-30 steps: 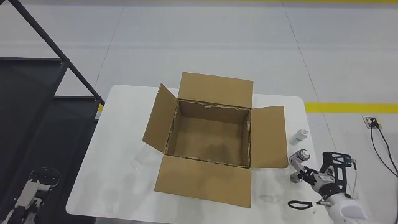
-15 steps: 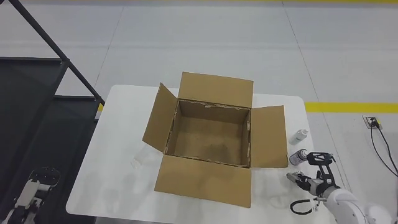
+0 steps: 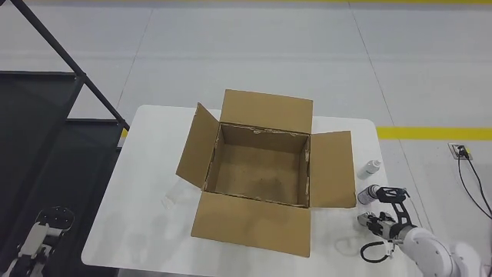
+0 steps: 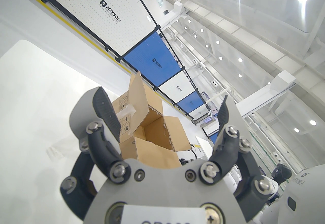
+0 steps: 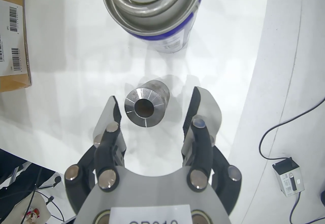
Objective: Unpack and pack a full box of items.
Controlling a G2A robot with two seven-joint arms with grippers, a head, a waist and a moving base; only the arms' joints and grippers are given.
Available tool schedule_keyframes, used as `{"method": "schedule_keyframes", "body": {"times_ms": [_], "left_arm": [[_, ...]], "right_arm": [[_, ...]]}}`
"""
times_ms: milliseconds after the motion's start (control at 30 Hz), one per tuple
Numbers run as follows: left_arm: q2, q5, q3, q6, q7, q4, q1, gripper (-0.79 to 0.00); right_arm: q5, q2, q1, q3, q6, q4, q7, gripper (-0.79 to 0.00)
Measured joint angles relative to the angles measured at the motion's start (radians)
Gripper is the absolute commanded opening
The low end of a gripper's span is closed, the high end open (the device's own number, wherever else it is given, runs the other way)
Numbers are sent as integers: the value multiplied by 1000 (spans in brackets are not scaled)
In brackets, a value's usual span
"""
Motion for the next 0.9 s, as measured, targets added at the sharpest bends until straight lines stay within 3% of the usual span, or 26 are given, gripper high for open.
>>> {"method": "schedule_keyframes", "body": {"times_ms": [33, 100, 167, 433, 700, 900], "left_arm": [[0, 0, 0, 0, 0, 0, 0, 0], [0, 0, 0, 0, 0, 0, 0, 0], [0, 0, 0, 0, 0, 0, 0, 0], [0, 0, 0, 0, 0, 0, 0, 0], [0, 0, 0, 0, 0, 0, 0, 0], [0, 0, 0, 0, 0, 0, 0, 0]], "right_arm": [[2, 1, 2, -1, -1, 3, 0, -496], [4, 3, 8, -4, -3, 12, 2, -616], [13, 5, 13, -5, -5, 17, 0, -785], [90, 16, -54, 77, -18, -68, -59, -785], [307, 15, -247, 265, 8, -358, -158, -785], [400, 13, -294, 275, 35, -536, -181, -785]]}}
